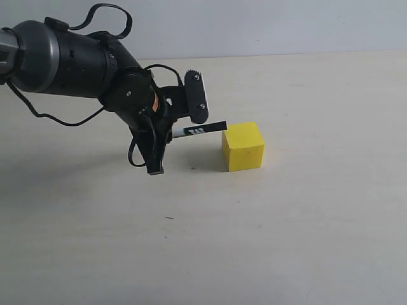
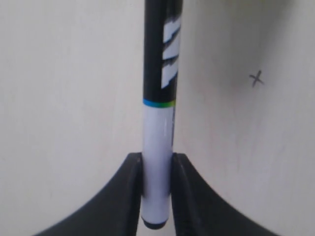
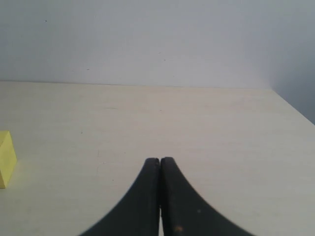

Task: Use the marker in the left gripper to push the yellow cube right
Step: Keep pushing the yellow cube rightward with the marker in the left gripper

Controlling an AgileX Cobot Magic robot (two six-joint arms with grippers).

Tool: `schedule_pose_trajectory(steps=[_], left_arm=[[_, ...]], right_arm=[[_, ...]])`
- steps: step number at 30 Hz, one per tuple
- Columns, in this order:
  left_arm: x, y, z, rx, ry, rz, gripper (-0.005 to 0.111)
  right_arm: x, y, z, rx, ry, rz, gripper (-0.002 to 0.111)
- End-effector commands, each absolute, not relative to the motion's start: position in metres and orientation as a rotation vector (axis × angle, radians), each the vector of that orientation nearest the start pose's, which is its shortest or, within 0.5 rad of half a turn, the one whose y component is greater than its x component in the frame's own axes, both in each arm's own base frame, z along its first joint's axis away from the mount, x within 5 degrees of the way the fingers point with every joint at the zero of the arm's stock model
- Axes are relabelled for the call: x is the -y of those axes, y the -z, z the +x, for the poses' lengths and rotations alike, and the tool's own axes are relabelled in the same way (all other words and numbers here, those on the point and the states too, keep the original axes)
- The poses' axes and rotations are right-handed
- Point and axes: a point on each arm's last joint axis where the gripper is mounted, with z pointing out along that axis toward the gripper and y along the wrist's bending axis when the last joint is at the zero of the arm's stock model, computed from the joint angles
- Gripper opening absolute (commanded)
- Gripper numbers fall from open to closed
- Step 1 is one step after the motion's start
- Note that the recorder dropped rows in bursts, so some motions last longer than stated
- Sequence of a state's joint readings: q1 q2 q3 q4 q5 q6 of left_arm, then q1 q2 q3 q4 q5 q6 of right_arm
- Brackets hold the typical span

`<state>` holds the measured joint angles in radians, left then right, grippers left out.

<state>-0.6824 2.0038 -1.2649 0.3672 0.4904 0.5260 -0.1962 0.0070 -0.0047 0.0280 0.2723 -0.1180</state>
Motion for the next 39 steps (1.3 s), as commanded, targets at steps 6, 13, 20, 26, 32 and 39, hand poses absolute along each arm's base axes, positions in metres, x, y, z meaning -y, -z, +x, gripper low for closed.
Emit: schedule_pose_trajectory(steps=[6,13,20,26,32,39], left_arm=[[0.205,-0.161,0.333,-2.194,-0.413,1.756,0.0],[0.202,-0.138,0.327,-2.283,-0.461,1.885,0.0],[0.297,-0.119,0.316,-2.09,-0.361,1.928,0.0],[0.284,-0.127,0.323,-2.165,-0.445,1.914,0.0],[0.281,-0.128,0.327,-2.157,-0.469,1.91,0.0],[0.324,-0.124,0.308,-1.938,-0.342,1.937,0.0]], right_arm=[[0.01,-0.189,0.054,-1.753,0.21,0.089,0.0],[0.01,-0.189,0.054,-1.753,0.21,0.089,0.0],[0.01,-0.189,0.054,-1.753,0.21,0.089,0.0],[0.01,-0.189,0.054,-1.753,0.21,0.089,0.0],[0.01,-0.189,0.054,-1.753,0.21,0.089,0.0],[0.01,-0.189,0.054,-1.753,0.21,0.089,0.0]])
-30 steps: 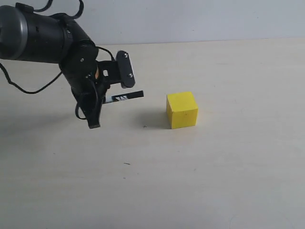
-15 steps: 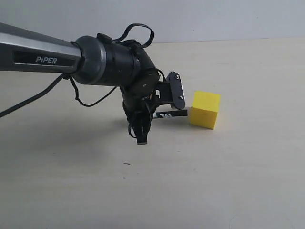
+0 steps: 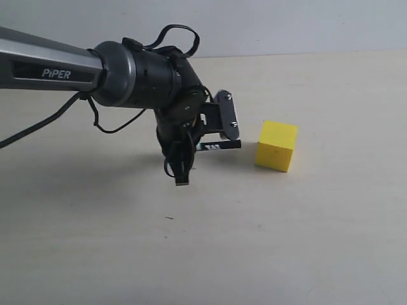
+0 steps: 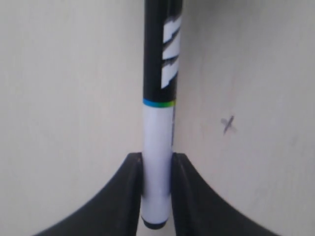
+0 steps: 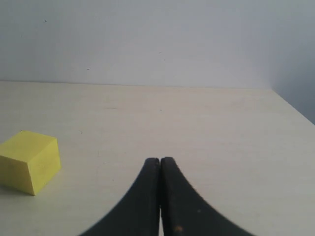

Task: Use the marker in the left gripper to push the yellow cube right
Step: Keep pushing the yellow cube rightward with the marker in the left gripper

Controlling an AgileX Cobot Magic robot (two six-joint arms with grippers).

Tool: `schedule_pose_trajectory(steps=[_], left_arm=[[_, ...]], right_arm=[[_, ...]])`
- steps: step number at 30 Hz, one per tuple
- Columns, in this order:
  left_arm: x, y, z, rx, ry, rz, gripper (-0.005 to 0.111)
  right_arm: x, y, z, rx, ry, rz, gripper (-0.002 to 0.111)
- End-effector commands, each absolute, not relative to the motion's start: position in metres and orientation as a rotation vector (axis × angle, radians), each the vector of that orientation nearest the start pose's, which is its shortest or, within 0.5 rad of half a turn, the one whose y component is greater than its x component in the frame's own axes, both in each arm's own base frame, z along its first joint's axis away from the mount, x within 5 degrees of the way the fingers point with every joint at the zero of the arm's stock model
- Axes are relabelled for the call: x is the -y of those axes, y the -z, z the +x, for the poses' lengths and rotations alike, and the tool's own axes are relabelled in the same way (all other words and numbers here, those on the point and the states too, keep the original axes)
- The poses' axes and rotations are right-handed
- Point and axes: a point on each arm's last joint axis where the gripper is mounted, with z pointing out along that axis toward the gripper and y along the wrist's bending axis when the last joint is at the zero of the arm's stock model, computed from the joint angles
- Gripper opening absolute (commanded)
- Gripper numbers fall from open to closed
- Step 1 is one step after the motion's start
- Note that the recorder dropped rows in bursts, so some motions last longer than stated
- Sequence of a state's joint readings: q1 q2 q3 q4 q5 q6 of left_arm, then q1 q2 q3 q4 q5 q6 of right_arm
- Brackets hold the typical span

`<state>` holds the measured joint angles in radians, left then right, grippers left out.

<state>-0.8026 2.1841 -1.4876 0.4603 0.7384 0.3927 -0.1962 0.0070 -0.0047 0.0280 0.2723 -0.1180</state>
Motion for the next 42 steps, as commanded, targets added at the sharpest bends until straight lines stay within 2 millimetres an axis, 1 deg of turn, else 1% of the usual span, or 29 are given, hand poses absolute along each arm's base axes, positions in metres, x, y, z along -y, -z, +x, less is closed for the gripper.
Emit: schedule_pose_trajectory(steps=[1,3,6,12,16,22,26,28,34,38,42], left_arm=[[0.331,-0.122,0.304,-1.92,-0.338,1.952,0.0],[0.343,-0.12,0.295,-1.904,-0.348,1.987,0.0],[0.347,-0.121,0.293,-1.941,-0.355,1.956,0.0],[0.332,-0.125,0.301,-2.029,-0.41,1.939,0.0],[0.329,-0.123,0.302,-2.059,-0.422,1.931,0.0],[0.342,-0.118,0.308,-1.988,-0.338,1.879,0.0],[0.355,-0.118,0.316,-2.004,-0.301,1.803,0.0],[0.358,-0.116,0.319,-2.024,-0.302,1.788,0.0],[0.352,-0.114,0.318,-2.08,-0.364,1.8,0.0],[0.346,-0.118,0.319,-2.144,-0.414,1.761,0.0],[0.339,-0.13,0.318,-2.228,-0.444,1.676,0.0]], right_arm=[[0.01,-0.189,0.054,-1.753,0.21,0.089,0.0],[0.01,-0.189,0.054,-1.753,0.21,0.089,0.0],[0.01,-0.189,0.054,-1.753,0.21,0.089,0.0],[0.01,-0.189,0.054,-1.753,0.21,0.089,0.0],[0.01,-0.189,0.054,-1.753,0.21,0.089,0.0],[0.01,-0.189,0.054,-1.753,0.21,0.089,0.0],[0.01,-0.189,0.054,-1.753,0.21,0.089,0.0],[0.01,-0.189,0.054,-1.753,0.21,0.089,0.0],[0.01,-0.189,0.054,-1.753,0.21,0.089,0.0],[0.01,-0.189,0.054,-1.753,0.21,0.089,0.0],[0.01,-0.189,0.054,-1.753,0.21,0.089,0.0]])
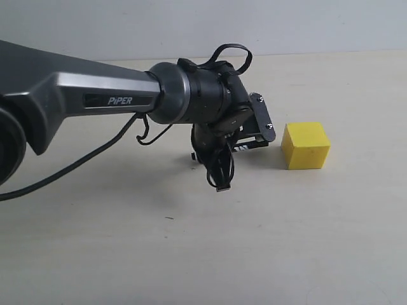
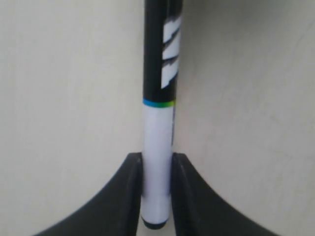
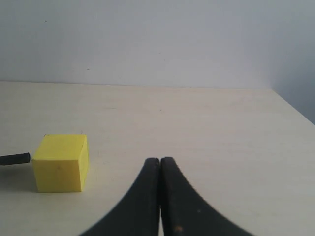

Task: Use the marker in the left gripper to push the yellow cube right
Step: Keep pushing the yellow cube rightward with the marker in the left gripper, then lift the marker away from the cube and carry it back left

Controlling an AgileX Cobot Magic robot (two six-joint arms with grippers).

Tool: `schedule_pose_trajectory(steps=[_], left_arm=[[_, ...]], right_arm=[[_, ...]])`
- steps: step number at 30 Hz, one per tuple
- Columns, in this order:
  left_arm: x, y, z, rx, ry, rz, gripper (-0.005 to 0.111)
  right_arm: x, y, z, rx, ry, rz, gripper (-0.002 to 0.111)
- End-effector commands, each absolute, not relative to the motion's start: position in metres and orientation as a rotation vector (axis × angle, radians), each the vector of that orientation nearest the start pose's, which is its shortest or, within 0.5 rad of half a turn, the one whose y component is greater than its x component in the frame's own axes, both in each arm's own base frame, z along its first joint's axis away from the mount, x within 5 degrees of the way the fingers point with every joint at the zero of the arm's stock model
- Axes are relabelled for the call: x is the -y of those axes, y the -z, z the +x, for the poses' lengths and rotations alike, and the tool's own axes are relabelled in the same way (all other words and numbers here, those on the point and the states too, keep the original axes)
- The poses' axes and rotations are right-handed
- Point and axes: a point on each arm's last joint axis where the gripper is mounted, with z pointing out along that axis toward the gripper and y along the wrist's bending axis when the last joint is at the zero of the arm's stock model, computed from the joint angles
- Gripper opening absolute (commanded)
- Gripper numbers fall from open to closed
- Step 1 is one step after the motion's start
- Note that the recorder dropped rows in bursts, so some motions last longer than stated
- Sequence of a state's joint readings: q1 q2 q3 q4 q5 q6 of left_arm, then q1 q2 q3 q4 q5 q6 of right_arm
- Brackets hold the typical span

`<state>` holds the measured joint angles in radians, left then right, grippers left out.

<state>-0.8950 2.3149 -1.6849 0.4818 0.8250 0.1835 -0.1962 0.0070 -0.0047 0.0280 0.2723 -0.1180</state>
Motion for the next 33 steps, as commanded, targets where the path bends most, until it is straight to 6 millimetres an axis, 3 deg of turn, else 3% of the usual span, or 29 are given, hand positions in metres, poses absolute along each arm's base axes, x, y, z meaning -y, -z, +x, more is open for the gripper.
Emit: schedule_pose_trajectory(steps=[1,13,23,26,30,33], left_arm=[[0.337,-0.133,0.318,-2.242,-0.459,1.673,0.0],[0.313,-0.172,0.31,-2.402,-0.598,1.599,0.0],[0.275,-0.194,0.301,-2.512,-0.623,1.423,0.0],[0.26,-0.201,0.297,-2.513,-0.612,1.327,0.0],[0.239,-0.21,0.298,-2.556,-0.514,1.065,0.0],[0.236,-0.206,0.292,-2.614,-0.294,0.811,0.0]], right_arm=[[0.01,-0.189,0.054,-1.753,0.21,0.089,0.0],[0.01,-0.189,0.054,-1.753,0.21,0.089,0.0],[0.01,-0.189,0.054,-1.753,0.21,0.089,0.0],[0.01,-0.189,0.054,-1.753,0.21,0.089,0.0],[0.01,-0.189,0.054,-1.753,0.21,0.089,0.0],[0.01,-0.189,0.054,-1.753,0.21,0.089,0.0]])
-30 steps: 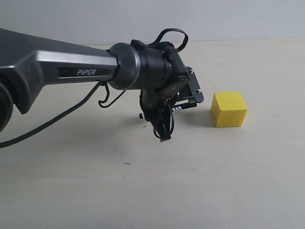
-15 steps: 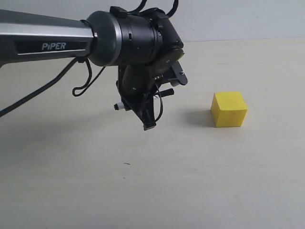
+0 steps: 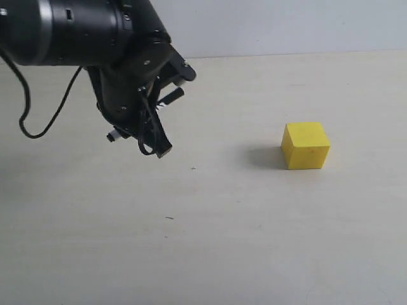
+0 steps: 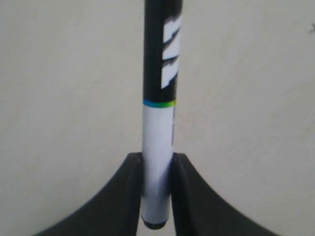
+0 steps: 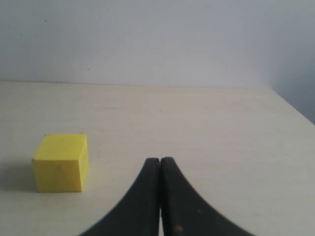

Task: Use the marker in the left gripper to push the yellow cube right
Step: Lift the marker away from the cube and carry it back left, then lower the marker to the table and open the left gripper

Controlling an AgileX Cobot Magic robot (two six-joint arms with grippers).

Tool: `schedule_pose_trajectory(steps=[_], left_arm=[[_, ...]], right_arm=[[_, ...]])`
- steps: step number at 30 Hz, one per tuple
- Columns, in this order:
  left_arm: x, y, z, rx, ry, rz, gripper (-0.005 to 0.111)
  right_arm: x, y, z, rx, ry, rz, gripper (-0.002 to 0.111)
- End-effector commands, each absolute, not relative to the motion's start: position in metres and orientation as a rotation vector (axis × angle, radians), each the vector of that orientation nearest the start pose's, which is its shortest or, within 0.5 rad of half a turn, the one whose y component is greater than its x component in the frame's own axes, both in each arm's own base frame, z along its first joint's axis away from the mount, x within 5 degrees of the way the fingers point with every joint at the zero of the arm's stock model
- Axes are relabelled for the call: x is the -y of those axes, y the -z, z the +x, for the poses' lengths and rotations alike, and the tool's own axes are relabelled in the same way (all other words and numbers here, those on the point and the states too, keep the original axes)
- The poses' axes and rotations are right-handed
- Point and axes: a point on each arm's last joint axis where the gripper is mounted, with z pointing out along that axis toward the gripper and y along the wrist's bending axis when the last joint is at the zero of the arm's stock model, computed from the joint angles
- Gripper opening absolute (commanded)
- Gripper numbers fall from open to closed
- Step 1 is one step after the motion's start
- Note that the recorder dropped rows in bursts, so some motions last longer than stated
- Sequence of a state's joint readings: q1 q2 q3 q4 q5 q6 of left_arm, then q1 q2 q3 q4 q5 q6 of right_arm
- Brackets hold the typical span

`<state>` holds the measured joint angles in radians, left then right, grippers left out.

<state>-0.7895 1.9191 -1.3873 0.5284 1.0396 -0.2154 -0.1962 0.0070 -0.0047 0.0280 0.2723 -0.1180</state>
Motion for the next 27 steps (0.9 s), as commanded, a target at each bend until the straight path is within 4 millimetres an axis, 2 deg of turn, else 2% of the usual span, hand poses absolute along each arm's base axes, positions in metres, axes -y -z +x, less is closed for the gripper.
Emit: schedule_pose_trajectory(steps=[1,3,6,9,13,16,22,24,27], left_arm=[[0.24,-0.201,0.289,-2.62,-0.194,0.761,0.0],[0.25,-0.19,0.281,-2.684,0.038,0.635,0.0],[0.259,-0.178,0.273,-2.799,0.219,0.499,0.0],[0.26,-0.171,0.272,-2.842,0.21,0.472,0.0],[0.259,-0.167,0.272,-2.901,0.226,0.219,0.0],[0.26,-0.167,0.273,-2.898,0.251,0.153,0.0],[0.277,-0.194,0.286,-2.857,0.354,0.021,0.0],[0.279,-0.187,0.289,-2.873,0.353,-0.051,0.0],[0.282,-0.16,0.292,-2.923,0.303,-0.077,0.0]], right_arm=[[0.01,-0.189,0.054,-1.753,0.21,0.089,0.0],[0.01,-0.189,0.054,-1.753,0.21,0.089,0.0],[0.01,-0.189,0.054,-1.753,0.21,0.089,0.0],[0.01,-0.189,0.054,-1.753,0.21,0.089,0.0],[0.01,-0.189,0.054,-1.753,0.21,0.089,0.0],[0.01,-0.189,0.054,-1.753,0.21,0.089,0.0],[0.01,-0.189,0.054,-1.753,0.21,0.089,0.0],[0.01,-0.189,0.054,-1.753,0.21,0.089,0.0],[0.01,-0.189,0.054,-1.753,0.21,0.089,0.0]])
